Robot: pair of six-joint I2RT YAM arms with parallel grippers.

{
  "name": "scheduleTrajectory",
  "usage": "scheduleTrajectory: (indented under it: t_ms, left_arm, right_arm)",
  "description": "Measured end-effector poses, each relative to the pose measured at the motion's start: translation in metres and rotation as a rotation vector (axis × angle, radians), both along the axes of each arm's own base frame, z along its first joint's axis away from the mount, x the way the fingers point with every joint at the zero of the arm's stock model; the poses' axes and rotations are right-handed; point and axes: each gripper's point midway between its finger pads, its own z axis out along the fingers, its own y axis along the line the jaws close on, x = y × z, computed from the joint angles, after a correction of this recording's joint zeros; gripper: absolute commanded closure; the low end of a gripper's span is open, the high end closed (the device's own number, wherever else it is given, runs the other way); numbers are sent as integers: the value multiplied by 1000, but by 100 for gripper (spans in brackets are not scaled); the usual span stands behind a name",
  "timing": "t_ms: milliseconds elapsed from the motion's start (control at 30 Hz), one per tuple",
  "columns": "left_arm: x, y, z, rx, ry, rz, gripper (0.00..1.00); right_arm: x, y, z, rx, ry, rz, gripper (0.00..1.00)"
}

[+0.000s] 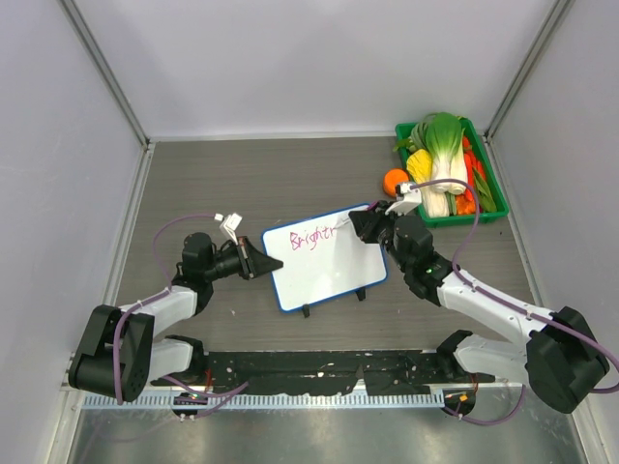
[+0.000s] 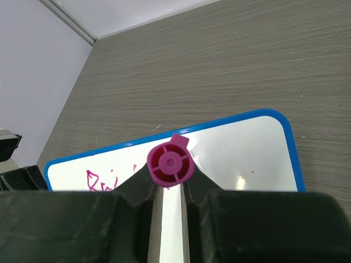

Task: Write a sentence on the whiteboard
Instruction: Write with the whiteboard marker on the whiteboard.

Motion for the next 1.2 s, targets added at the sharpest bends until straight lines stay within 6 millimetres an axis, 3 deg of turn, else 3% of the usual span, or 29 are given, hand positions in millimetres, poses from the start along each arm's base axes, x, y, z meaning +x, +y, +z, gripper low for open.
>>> scheduleTrajectory:
  t_ms: [867,1200]
  left_arm:
    - [0,0,0,0,0,0,100]
    - [0,0,-1,0,0,-1,100]
  right_arm:
    - [-14,-4,-10,6,26,24,99]
    - [-12,-6,13,28,-13,12,99]
